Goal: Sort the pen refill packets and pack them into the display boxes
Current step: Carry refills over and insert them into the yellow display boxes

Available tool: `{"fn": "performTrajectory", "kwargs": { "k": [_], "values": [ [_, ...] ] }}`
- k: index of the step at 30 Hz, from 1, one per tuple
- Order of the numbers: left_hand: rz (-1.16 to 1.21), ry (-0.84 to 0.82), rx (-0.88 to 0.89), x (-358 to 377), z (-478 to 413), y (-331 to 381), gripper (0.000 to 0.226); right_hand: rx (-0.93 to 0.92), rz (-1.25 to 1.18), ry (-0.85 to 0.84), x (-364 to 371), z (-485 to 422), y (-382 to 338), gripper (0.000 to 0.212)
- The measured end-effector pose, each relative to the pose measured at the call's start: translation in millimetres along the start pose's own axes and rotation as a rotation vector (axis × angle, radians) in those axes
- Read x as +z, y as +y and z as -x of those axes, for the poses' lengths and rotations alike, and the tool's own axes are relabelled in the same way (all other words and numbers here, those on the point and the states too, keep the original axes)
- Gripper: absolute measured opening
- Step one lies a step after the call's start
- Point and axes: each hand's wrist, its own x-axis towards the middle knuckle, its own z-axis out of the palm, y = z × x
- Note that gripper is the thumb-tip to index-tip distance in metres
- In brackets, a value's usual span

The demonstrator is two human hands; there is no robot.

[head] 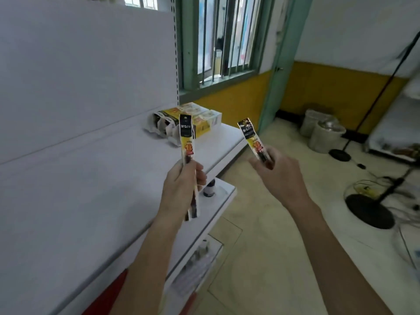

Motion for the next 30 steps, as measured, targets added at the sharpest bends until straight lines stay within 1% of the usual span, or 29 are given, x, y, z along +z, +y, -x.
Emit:
{"fn": "performTrajectory", "kwargs": {
  "k": [3,7,13,16,19,22,24,27,30],
  "values": [
    [0.014,-0.036,-0.035,28,-25,-4,0.023,0.021,-0.003,0.0,1,-27,29,0.022],
    [-0.032,-0.005,-0.036,52,-77,-9,0.021,0.029,-0.021,-0.057,23,-78,56,0.03],
    [-0.037,0.108,0.04,82,-175,18,0.02,-0.08,-0.054,-0.12,62,-192,64,0.027],
    [-0.104,0.175,0.092,87,-215,31,0.017,-0.181,-0.116,-0.174,75,-243,56,0.022],
    [-0.185,0.293,0.083,78,-242,34,0.016,-0.305,-0.168,-0.266,95,-281,46,0.023],
    [-0.206,0.437,0.055,60,-255,31,0.015,-0.413,-0.179,-0.408,124,-311,30,0.024],
    [-0.214,0.546,0.054,52,-257,29,0.016,-0.497,-0.193,-0.514,145,-326,14,0.021],
    [-0.232,0.695,0.058,50,-256,25,0.02,-0.674,-0.207,-0.648,170,-336,-10,0.015],
    [-0.202,0.841,0.06,64,-253,16,0.022,-0.85,-0.227,-0.778,186,-337,-16,0.011]
  ]
}}
